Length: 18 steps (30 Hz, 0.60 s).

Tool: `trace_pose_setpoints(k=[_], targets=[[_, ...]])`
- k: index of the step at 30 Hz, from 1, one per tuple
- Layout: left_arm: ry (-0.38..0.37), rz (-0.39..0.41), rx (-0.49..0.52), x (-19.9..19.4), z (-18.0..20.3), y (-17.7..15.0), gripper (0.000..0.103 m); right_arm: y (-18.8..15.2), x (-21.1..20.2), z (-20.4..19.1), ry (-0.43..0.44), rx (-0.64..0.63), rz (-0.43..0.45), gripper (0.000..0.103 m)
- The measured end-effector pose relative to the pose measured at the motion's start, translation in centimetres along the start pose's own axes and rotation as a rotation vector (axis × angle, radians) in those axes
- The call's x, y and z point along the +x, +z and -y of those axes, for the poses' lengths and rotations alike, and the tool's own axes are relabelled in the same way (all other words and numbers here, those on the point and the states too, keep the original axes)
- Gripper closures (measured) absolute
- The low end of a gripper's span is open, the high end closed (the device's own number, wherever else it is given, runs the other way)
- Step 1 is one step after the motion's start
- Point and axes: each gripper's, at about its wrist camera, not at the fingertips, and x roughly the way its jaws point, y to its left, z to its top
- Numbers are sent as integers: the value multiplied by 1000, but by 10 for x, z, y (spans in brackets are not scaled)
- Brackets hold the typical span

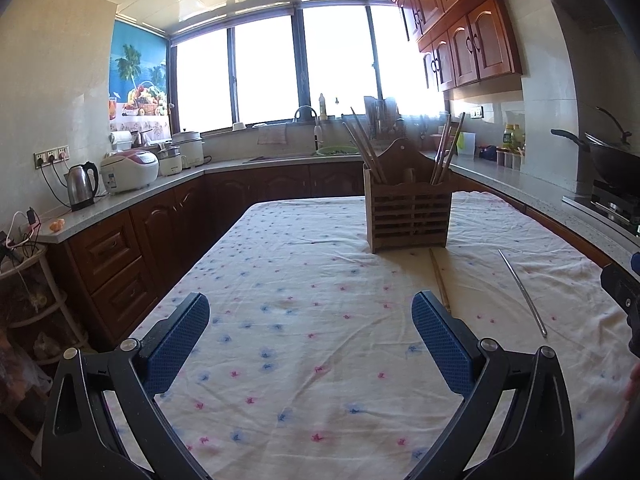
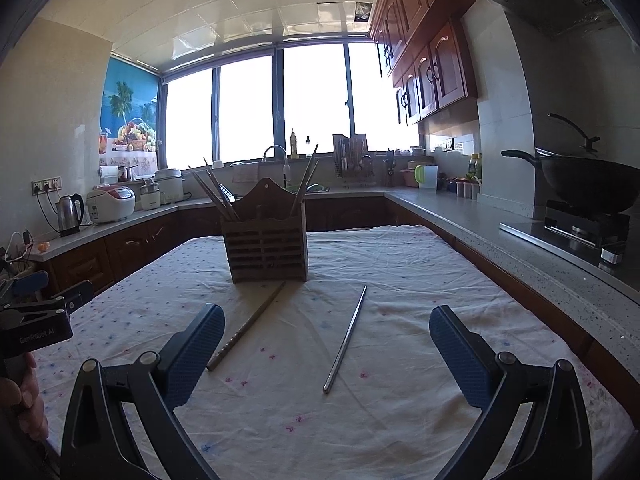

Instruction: Organize utensils

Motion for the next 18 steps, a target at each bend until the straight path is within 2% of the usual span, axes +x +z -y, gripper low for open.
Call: trace_pose_setpoints(k=[7,12,15,18], targets=[[-28,31,-1,-7,2,0,0,-4,2,-1,10,1,-7,0],[-101,50,-12,-15,4,12,0,8,-1,-6,21,-11,5,0],[-159,-20,6,-7,10,27,0,24,1,-6,50,-1,1,0],[-154,-40,-6,-4,11,37,0,38,14,-6,68,18,-62,0]])
